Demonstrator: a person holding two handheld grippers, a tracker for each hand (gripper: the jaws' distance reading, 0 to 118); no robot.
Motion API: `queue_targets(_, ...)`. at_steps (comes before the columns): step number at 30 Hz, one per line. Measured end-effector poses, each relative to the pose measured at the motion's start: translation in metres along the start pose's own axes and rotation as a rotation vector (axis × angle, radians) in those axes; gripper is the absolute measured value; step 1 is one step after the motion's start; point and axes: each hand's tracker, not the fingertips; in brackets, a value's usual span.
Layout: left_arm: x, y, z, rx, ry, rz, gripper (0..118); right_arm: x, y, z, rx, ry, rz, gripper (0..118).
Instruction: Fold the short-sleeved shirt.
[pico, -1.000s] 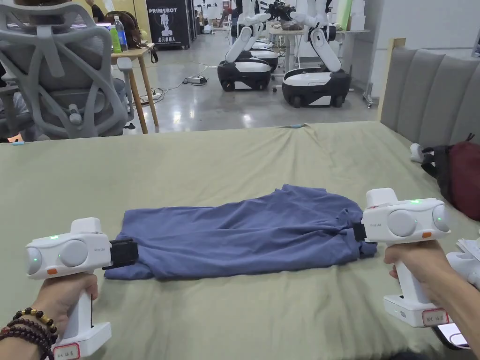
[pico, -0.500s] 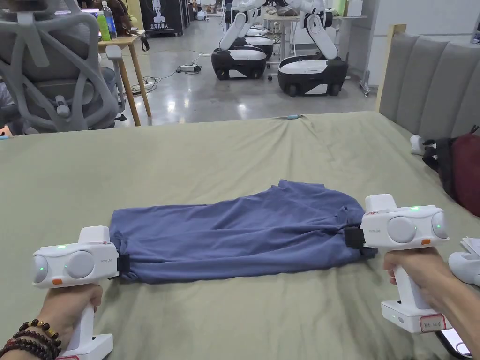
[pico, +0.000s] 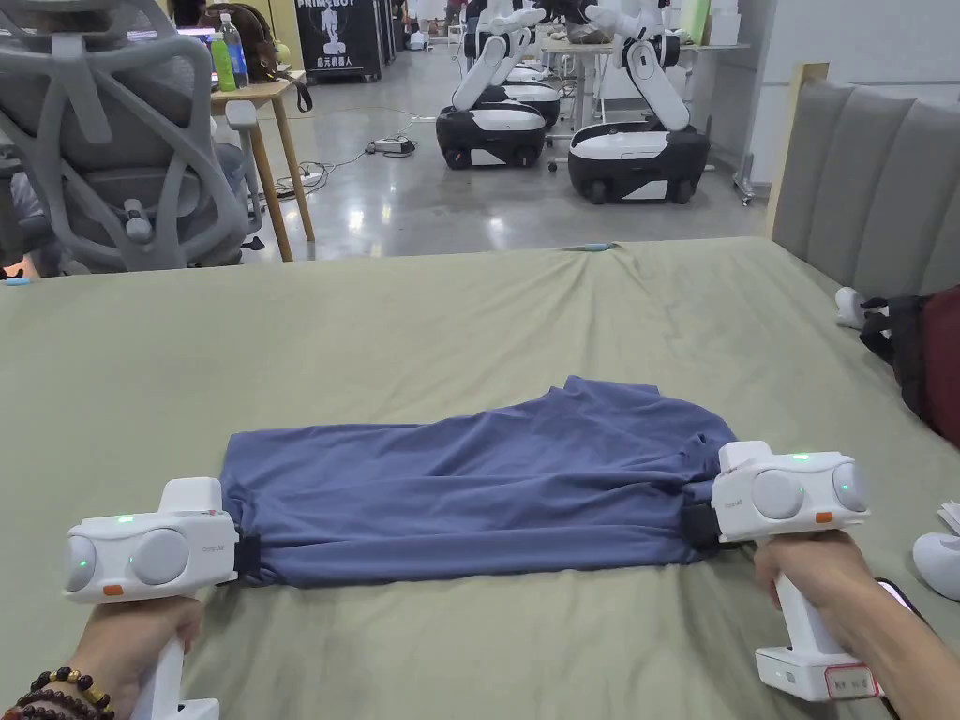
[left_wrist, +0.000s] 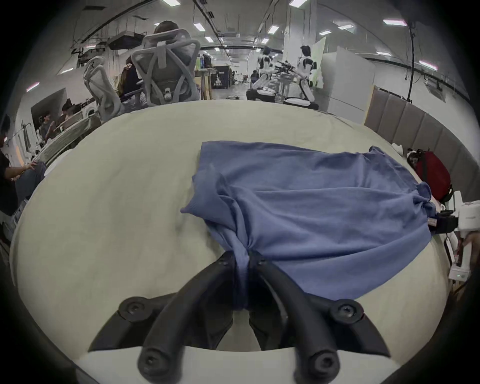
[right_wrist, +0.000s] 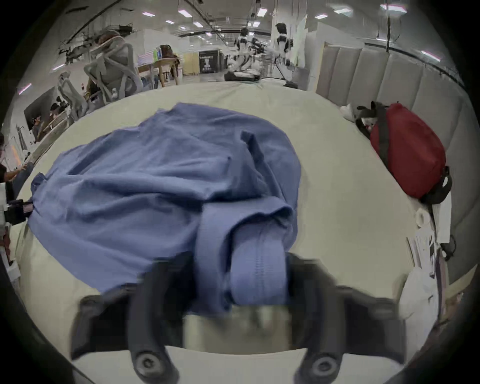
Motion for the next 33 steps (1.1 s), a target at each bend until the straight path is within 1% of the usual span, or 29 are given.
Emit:
queue_targets(1, 0.000, 0.000, 0.001, 0.003, 0.004, -0.002, 7, -0.002, 0.003, 0.002, 0.026, 0.037, 0.003, 10)
queue_targets(2, 0.000, 0.001, 0.001, 0.004, 0.003, -0.006, 7, -0.003, 0.000, 0.008, 0.035, 0.110, -0.006, 10)
queue_targets(3, 0.000, 0.000, 0.004, 0.010, 0.005, -0.007, 7, -0.007, 0.000, 0.010, 0.023, 0.057, -0.002, 10)
queue_targets(4, -0.002, 0.000, 0.007, 0.010, 0.004, -0.006, 7, -0.011, 0.001, 0.012, 0.007, 0.014, 0.025, 10)
queue_targets(5, -0.004, 0.001, 0.010, 0.007, -0.002, -0.004, 7, -0.012, 0.001, 0.015, 0.006, 0.030, 0.019, 10)
queue_targets(7, -0.008, 0.000, 0.024, 0.011, -0.020, -0.006, 7, -0.007, -0.006, 0.028, 0.015, 0.025, 0.022, 10)
queue_targets(11, -0.014, -0.011, 0.066, 0.036, -0.075, -0.015, 7, 0.000, -0.027, 0.069, 0.046, 0.038, 0.031, 10)
queue_targets(13, -0.013, -0.022, 0.081, 0.027, -0.066, -0.048, 7, -0.003, -0.041, 0.087, 0.022, 0.038, 0.051, 10)
queue_targets(15, -0.013, -0.036, 0.089, -0.012, -0.064, -0.051, 7, 0.002, -0.056, 0.095, 0.020, 0.056, 0.068, 10)
queue_targets(17, -0.014, -0.051, 0.089, -0.046, -0.074, -0.047, 7, 0.003, -0.065, 0.092, 0.010, 0.047, 0.081, 10)
queue_targets(19, -0.013, -0.063, 0.080, -0.069, -0.078, -0.052, 7, 0.000, -0.073, 0.083, -0.039, 0.043, 0.081, 10)
queue_targets(21, -0.011, -0.072, 0.070, -0.085, -0.065, -0.055, 7, 0.001, -0.080, 0.066, -0.093, 0.040, 0.057, 10)
queue_targets(22, -0.011, -0.075, 0.070, -0.066, -0.061, -0.040, 7, 0.004, -0.080, 0.057, -0.073, 0.042, 0.055, 10)
queue_targets(24, -0.013, -0.074, 0.067, -0.067, -0.062, 0.001, 7, 0.005, -0.076, 0.061, -0.078, 0.044, 0.025, 10)
queue_targets(25, -0.015, -0.072, 0.068, -0.067, -0.069, 0.015, 7, 0.004, -0.075, 0.063, -0.082, 0.043, 0.025, 11)
queue_targets(26, -0.017, -0.070, 0.068, -0.065, -0.076, 0.027, 11, 0.004, -0.074, 0.064, -0.080, 0.041, 0.046, 16)
queue_targets(27, -0.018, -0.069, 0.071, -0.058, -0.076, 0.038, 19, 0.004, -0.075, 0.069, -0.060, 0.038, 0.073, 28)
queue_targets(28, -0.020, -0.068, 0.075, -0.030, -0.082, 0.063, 51, 0.003, -0.076, 0.077, -0.030, 0.014, 0.087, 62)
queue_targets(29, -0.023, -0.066, 0.080, 0.007, -0.081, 0.079, 90, 0.006, -0.077, 0.086, 0.005, -0.004, 0.064, 96)
queue_targets(30, -0.026, -0.064, 0.085, 0.031, -0.065, 0.100, 118, 0.010, -0.075, 0.090, 0.016, 0.036, 0.037, 118)
queue_targets(31, -0.030, -0.061, 0.088, 0.046, -0.070, 0.126, 109, 0.014, -0.072, 0.098, 0.037, 0.079, 0.011, 111)
queue_targets(32, -0.033, -0.055, 0.091, 0.085, -0.063, 0.119, 106, 0.021, -0.069, 0.109, 0.084, 0.105, -0.002, 105)
queue_targets(33, -0.036, -0.049, 0.093, 0.095, -0.071, 0.139, 107, 0.024, -0.065, 0.115, 0.093, 0.108, -0.027, 99)
